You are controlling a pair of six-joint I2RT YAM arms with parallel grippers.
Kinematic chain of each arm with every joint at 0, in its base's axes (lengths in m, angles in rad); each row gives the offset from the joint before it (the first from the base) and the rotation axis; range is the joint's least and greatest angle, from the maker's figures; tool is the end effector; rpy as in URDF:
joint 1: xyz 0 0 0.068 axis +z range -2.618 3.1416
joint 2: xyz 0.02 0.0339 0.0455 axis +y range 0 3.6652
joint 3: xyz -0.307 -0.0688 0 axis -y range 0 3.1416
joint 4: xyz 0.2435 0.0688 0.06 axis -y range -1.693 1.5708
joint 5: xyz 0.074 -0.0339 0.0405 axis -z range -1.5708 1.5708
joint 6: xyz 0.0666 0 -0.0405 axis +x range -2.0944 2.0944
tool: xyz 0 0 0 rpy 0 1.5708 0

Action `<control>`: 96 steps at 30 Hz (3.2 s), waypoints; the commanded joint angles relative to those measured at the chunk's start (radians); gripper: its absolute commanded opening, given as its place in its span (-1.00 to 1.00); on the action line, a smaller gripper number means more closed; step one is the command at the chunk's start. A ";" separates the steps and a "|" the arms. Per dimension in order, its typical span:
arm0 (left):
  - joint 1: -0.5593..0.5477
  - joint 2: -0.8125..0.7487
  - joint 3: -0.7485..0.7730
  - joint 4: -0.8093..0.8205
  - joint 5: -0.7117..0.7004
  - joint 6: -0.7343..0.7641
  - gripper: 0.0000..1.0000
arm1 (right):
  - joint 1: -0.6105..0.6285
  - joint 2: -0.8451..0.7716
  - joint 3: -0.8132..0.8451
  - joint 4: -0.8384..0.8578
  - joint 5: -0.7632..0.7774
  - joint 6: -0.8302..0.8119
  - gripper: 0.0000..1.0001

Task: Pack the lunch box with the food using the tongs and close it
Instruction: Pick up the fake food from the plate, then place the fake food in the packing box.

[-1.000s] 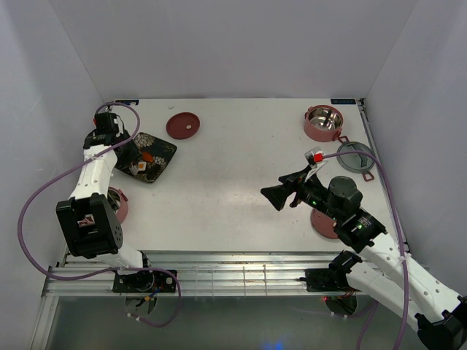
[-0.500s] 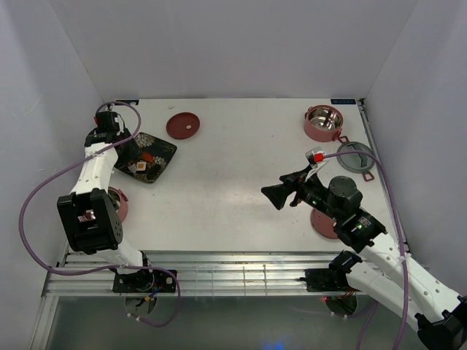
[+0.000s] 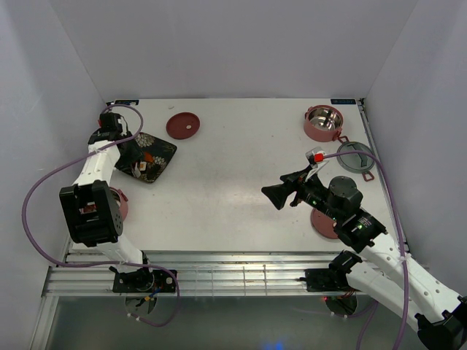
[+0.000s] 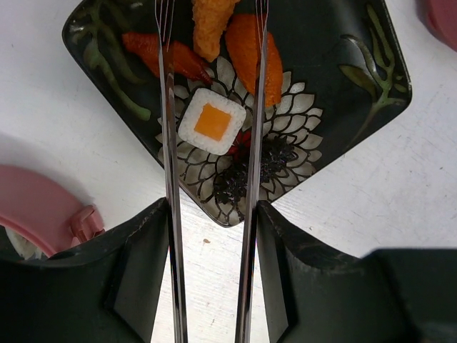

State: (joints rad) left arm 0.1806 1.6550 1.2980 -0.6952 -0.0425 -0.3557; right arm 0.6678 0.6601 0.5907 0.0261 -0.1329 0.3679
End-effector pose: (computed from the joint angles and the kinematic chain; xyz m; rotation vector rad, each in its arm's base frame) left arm 0.3582 0.0683 0.2685 -0.7088 2.5238 -0.0053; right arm 0.1237 0.1088 0.3387 -0.3584 1.6524 0.8974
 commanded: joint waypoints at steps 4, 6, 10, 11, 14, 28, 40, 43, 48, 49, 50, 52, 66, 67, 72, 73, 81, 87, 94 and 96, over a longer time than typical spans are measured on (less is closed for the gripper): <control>-0.003 -0.006 0.029 0.029 -0.007 -0.002 0.14 | 0.001 -0.011 0.008 0.031 0.016 -0.015 0.92; -0.003 0.000 0.029 0.028 -0.010 -0.002 0.13 | 0.000 -0.011 0.008 0.029 0.016 -0.015 0.92; -0.001 0.014 0.030 0.028 -0.011 -0.002 0.12 | 0.001 -0.017 0.008 0.028 0.022 -0.017 0.92; -0.003 0.017 0.032 0.028 -0.013 -0.002 0.13 | 0.000 -0.017 0.008 0.028 0.026 -0.017 0.92; -0.003 0.025 0.034 0.028 -0.008 -0.005 0.12 | 0.000 -0.017 0.008 0.026 0.024 -0.018 0.92; -0.001 0.009 0.037 0.017 0.013 -0.025 -0.15 | 0.000 -0.030 0.009 0.021 0.026 -0.020 0.91; -0.003 -0.113 0.072 -0.044 -0.010 -0.054 -0.59 | 0.001 -0.025 0.008 0.028 0.010 -0.015 0.92; -0.003 -0.133 0.070 -0.055 -0.011 -0.061 -0.63 | 0.001 -0.024 0.008 0.029 0.006 -0.014 0.92; -0.003 -0.161 0.052 -0.067 -0.003 -0.069 -0.77 | 0.001 -0.024 0.006 0.031 0.001 -0.012 0.92; -0.003 -0.167 0.049 -0.070 -0.003 -0.072 -0.78 | 0.000 -0.024 0.008 0.031 0.000 -0.011 0.92; -0.001 -0.184 0.047 -0.075 -0.005 -0.077 -0.79 | 0.000 -0.025 0.008 0.031 -0.002 -0.011 0.92; -0.001 -0.201 0.052 -0.096 -0.016 -0.091 -0.90 | 0.001 -0.028 0.006 0.031 -0.002 -0.009 0.92; 0.057 -0.437 -0.005 -0.362 -0.181 -0.252 -1.00 | 0.000 -0.060 0.001 0.031 -0.020 -0.001 0.91; 0.062 -0.464 -0.022 -0.369 -0.192 -0.261 -1.00 | 0.001 -0.062 0.001 0.029 -0.016 -0.001 0.91; 0.080 -0.544 -0.081 -0.446 -0.301 -0.331 -1.00 | 0.000 -0.051 -0.003 0.038 -0.040 0.003 0.91; 0.082 -0.557 -0.085 -0.458 -0.331 -0.344 -1.00 | 0.000 -0.050 -0.003 0.040 -0.046 0.005 0.91; 0.095 -0.615 -0.178 -0.460 -0.379 -0.350 -1.00 | 0.000 -0.039 -0.009 0.052 -0.057 0.011 0.91; 0.097 -0.604 -0.224 -0.426 -0.375 -0.350 -1.00 | 0.000 -0.039 -0.005 0.043 -0.047 0.006 0.91; 0.099 -0.613 -0.244 -0.440 -0.430 -0.379 -0.92 | 0.000 -0.042 -0.005 0.046 -0.053 0.008 0.91; 0.097 -0.607 -0.255 -0.451 -0.448 -0.394 -0.90 | 0.001 -0.040 -0.006 0.044 -0.050 0.008 0.91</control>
State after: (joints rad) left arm 0.2729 1.0660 1.0576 -1.1500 -0.4240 -0.7170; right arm 0.6678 0.6281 0.5907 0.0265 -0.1757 0.3744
